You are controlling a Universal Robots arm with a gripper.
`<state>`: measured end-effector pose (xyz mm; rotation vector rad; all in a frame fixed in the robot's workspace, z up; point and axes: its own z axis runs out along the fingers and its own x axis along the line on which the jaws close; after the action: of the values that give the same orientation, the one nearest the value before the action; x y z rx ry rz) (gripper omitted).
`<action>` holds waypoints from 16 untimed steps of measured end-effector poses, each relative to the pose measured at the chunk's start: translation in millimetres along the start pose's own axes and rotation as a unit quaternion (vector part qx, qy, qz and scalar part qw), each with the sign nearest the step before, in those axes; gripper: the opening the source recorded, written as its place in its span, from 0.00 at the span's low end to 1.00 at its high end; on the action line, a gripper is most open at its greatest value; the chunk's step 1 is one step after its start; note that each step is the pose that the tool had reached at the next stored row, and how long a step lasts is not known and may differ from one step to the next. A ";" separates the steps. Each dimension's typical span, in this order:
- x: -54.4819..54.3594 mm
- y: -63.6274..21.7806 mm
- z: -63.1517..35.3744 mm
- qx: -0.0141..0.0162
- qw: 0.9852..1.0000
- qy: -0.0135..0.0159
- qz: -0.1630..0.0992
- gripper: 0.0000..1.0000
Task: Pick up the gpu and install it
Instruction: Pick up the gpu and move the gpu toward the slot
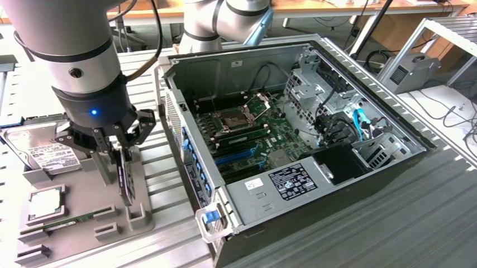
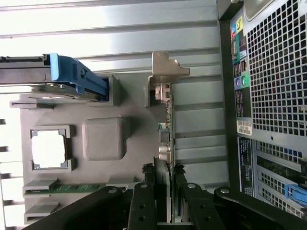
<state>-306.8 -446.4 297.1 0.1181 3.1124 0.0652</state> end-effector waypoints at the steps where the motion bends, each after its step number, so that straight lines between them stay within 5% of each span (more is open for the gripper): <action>1: 0.0 0.0 -0.4 0.000 1.000 0.000 0.000 0.27; 16: -0.2 0.3 -6.9 0.000 1.000 0.000 0.000 0.27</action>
<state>-306.8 -446.4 304.0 0.1181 3.1125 0.0652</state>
